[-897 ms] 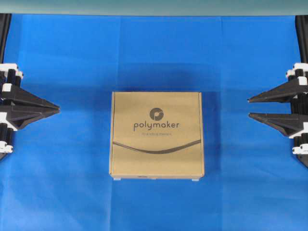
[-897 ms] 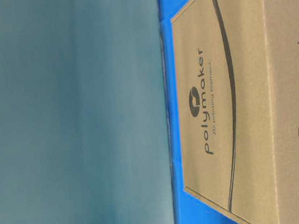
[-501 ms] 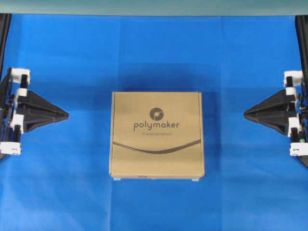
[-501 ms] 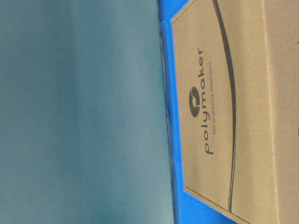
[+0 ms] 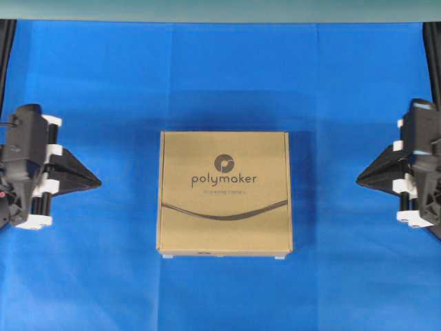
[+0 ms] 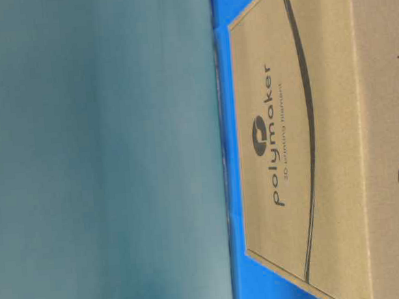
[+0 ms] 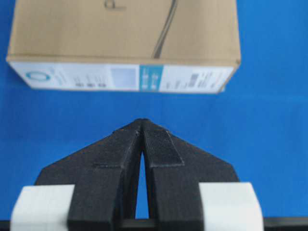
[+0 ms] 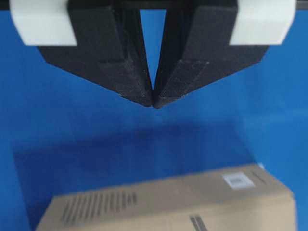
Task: Lift up the cardboard box by clamping it between your arms.
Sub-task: 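Move both grippers inward toward the left and right sides of the polymaker box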
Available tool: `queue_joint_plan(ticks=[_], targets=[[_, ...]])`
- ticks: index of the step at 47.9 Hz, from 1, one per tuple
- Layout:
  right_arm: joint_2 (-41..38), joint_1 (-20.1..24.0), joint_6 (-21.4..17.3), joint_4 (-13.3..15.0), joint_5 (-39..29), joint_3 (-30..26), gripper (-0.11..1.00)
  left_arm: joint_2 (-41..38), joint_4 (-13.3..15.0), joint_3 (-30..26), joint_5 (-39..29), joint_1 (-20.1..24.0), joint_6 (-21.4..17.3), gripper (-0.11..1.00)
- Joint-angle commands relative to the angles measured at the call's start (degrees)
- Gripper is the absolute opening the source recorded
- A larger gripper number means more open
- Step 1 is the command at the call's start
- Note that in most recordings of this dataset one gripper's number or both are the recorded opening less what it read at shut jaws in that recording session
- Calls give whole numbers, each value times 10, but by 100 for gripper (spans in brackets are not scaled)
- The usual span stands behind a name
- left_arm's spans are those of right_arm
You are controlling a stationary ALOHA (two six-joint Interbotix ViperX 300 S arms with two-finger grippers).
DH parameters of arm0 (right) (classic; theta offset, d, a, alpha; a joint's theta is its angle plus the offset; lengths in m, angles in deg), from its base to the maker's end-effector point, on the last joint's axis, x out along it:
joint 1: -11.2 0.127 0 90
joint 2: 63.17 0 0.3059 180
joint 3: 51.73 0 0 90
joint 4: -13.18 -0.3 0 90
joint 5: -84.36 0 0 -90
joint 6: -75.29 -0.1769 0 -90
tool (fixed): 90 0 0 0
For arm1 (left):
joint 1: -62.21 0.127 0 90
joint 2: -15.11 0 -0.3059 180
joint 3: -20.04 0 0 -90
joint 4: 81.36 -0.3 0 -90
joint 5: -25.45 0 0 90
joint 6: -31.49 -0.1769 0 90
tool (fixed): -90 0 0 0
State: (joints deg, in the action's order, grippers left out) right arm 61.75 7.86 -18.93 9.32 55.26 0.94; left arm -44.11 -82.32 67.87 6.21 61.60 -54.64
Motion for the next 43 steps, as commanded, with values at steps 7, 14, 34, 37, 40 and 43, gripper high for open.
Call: queue_joint_plan(ticks=[7, 14, 34, 37, 40, 43], targets=[[-51, -4, 0, 6, -14, -16, 3, -43, -3, -26, 1, -1, -4, 1], [-76, -4, 4, 9, -21, -22, 13, -66, -4, -32, 1, 0, -13, 1], [-161, -6, 7, 41, -35, -33, 100, -138, -3, -30, 4, 35, -13, 89], [-174, -7, 9, 48, -25, -34, 99, -161, -3, -34, 4, 37, -12, 88], [-191, -7, 12, 52, -5, -39, 99, -178, -3, -39, 5, 37, -11, 88], [-208, -7, 16, 54, 14, -41, 99, -197, -4, -42, 11, 36, -11, 88]])
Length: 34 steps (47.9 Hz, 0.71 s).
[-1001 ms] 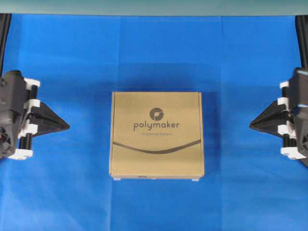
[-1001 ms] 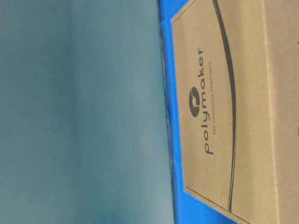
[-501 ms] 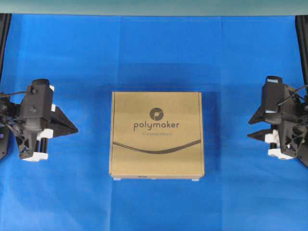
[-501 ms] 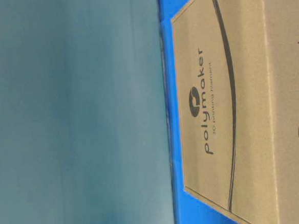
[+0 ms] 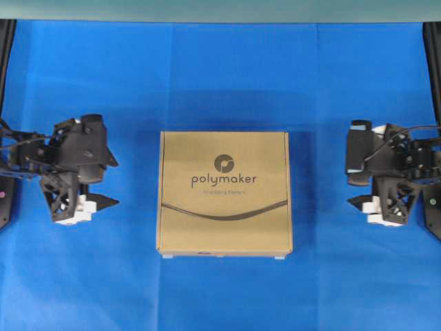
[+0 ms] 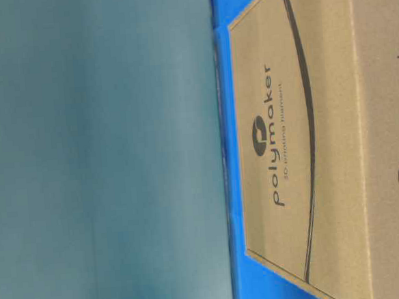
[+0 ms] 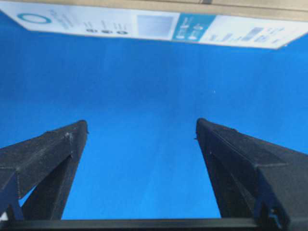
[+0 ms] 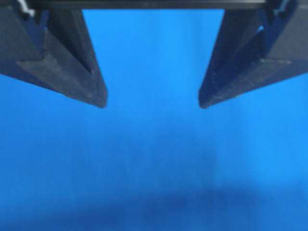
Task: Lift up the cardboard box by clamping it between your arms.
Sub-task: 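Move both grippers inward toward the left and right sides of the polymaker box, then press both grippers against opposite sides of the box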
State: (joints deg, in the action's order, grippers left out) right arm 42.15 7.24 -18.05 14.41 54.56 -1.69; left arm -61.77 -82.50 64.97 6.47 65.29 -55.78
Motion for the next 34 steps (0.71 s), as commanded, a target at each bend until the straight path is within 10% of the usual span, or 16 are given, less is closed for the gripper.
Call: queue_joint_plan(ticks=[1, 34], targets=[[-18, -1, 9, 4, 28, -16, 99, -25, -1, -15, 12, -1, 0, 88], [-217, -1, 62, 5, 146, -103, 99, -190, -2, -79, 109, -2, -4, 88]])
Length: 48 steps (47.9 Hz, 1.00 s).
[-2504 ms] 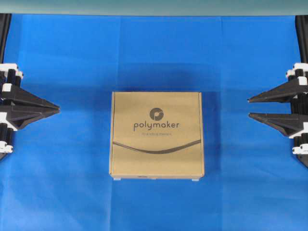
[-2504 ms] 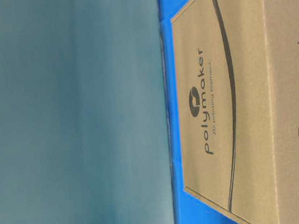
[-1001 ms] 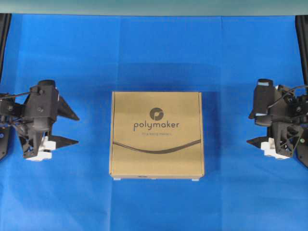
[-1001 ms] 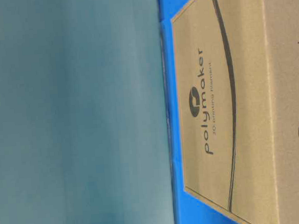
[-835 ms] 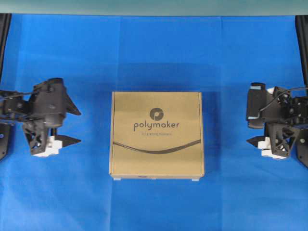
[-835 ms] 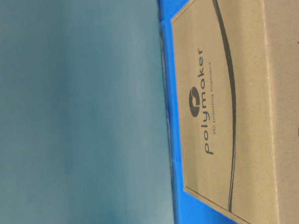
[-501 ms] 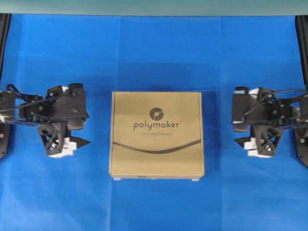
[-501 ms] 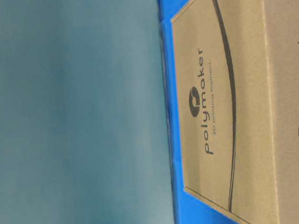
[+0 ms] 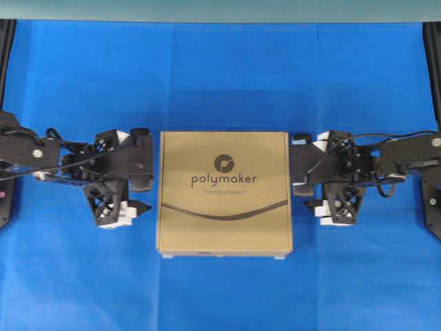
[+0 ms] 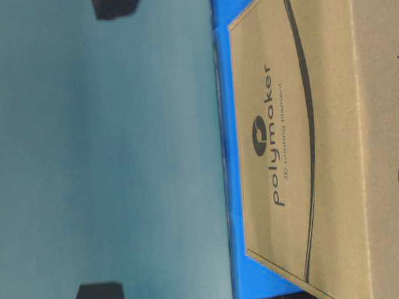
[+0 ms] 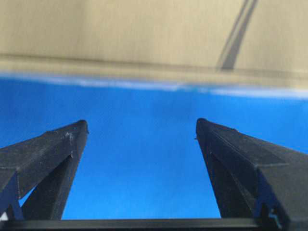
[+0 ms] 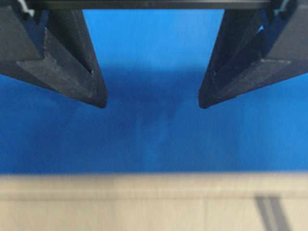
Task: Lift up the cardboard box by clamping it between your arms.
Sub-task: 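Press both grippers against opposite sides of the box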
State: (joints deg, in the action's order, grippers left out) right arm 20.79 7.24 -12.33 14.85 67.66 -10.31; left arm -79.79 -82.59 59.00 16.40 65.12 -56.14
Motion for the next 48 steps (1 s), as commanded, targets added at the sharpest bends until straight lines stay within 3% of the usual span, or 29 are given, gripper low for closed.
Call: queue_joint_plan(ticks=[1, 15, 48], targets=[[-7, -1, 5, 1, 19, -18, 99, -14, -1, -22, 11, -1, -1, 88], [-44, 0, 4, 1, 73, -41, 99, -42, -1, -59, 9, -1, -25, 88], [-61, 4, -4, -11, 72, -85, 99, -41, -1, -74, -5, 15, -30, 88]])
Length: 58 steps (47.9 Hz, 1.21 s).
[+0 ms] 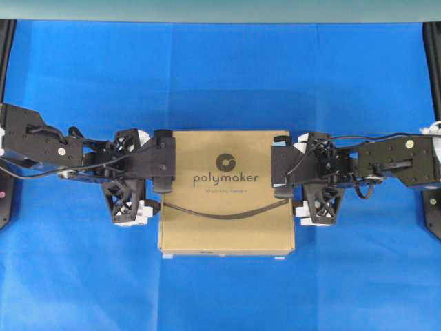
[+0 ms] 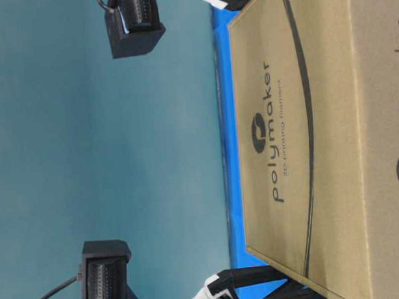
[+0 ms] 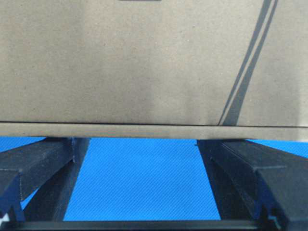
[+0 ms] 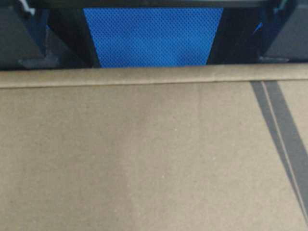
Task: Lift up the cardboard box by clamping it between your arms.
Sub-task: 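Squeeze the box between both grippers and raise it off the table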
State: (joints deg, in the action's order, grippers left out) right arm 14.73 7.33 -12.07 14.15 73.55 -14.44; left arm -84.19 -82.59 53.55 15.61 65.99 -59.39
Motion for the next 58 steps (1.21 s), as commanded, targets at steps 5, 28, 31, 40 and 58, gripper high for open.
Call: queue_joint_plan(ticks=[5, 28, 31, 40, 58], targets=[[2, 3, -7, -4, 12, -46, 99, 5, -1, -20, -11, 6, 3, 88], [92, 1, -4, -4, -148, -120, 99, 67, -1, -98, -128, 7, 4, 88], [107, -1, -4, -5, -180, -136, 99, 79, -1, -115, -154, 8, 3, 88], [136, -1, -4, -11, -270, -176, 99, 114, -1, -163, -238, 10, 4, 88], [156, -1, -6, -24, -404, -277, 99, 132, -1, -263, -355, 11, 3, 88]])
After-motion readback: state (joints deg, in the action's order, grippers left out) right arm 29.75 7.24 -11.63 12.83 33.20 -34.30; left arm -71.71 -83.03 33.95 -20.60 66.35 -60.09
